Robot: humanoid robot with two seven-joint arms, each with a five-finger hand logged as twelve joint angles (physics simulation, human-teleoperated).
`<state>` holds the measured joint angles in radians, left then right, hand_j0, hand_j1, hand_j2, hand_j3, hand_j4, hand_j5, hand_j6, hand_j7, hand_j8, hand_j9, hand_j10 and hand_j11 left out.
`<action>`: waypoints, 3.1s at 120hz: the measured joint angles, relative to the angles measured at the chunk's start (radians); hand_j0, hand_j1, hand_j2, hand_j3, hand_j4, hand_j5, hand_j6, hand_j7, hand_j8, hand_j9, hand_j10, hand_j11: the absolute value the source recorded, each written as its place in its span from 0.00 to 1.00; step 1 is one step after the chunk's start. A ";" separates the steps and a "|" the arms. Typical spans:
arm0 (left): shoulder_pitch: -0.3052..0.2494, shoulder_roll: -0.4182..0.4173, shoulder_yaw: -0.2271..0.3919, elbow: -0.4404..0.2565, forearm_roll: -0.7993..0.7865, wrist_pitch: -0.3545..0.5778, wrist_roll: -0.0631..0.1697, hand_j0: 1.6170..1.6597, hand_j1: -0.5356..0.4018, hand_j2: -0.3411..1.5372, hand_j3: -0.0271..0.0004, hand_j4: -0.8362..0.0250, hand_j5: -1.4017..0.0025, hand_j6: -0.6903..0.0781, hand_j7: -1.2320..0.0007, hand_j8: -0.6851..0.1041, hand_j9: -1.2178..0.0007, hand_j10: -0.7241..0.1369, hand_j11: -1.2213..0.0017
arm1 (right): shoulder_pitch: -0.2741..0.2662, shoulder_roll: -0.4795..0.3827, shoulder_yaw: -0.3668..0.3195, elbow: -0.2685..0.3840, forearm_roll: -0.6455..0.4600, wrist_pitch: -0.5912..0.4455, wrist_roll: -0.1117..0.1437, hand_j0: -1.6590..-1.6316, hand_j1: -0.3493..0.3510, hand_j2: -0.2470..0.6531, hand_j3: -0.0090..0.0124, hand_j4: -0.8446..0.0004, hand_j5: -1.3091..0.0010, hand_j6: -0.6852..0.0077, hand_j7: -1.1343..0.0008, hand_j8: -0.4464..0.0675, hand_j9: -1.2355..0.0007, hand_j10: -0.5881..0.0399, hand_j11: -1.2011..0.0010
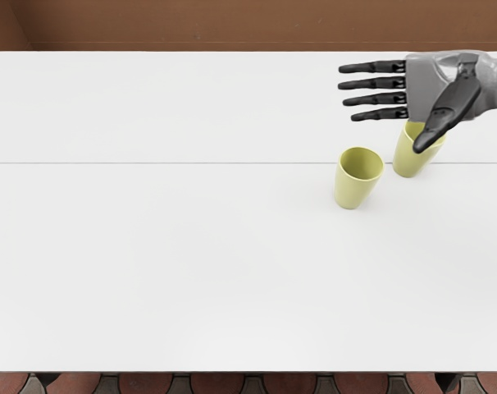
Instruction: Pick up cup and place in cup with right hand
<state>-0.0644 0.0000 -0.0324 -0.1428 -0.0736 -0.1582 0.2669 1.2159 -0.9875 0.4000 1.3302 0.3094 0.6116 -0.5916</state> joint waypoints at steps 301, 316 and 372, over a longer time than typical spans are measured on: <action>0.000 0.000 0.000 0.000 0.000 0.000 0.000 0.96 0.94 0.18 0.98 0.97 1.00 0.90 1.00 0.87 1.00 0.84 1.00 | -0.128 0.284 -0.086 0.213 -1.426 -0.457 0.009 0.04 0.38 0.23 0.42 0.73 0.78 0.66 0.74 0.43 0.76 0.58 0.76; 0.000 0.000 0.000 0.000 0.000 0.000 0.000 0.96 0.94 0.18 0.98 0.97 1.00 0.90 1.00 0.87 1.00 0.84 1.00 | -0.132 0.283 -0.086 0.210 -1.427 -0.474 0.009 0.04 0.40 0.23 0.42 0.72 0.77 0.64 0.73 0.41 0.75 0.56 0.75; 0.000 0.000 0.000 0.000 0.000 0.000 0.000 0.96 0.94 0.18 0.98 0.97 1.00 0.90 1.00 0.87 1.00 0.84 1.00 | -0.163 0.299 -0.086 0.185 -1.458 -0.538 0.016 0.04 0.41 0.22 0.42 0.71 0.76 0.63 0.72 0.39 0.74 0.54 0.74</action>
<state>-0.0644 0.0000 -0.0324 -0.1428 -0.0736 -0.1585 0.2669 1.0531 -0.6887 0.3142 1.5148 -1.1485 0.0736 -0.5751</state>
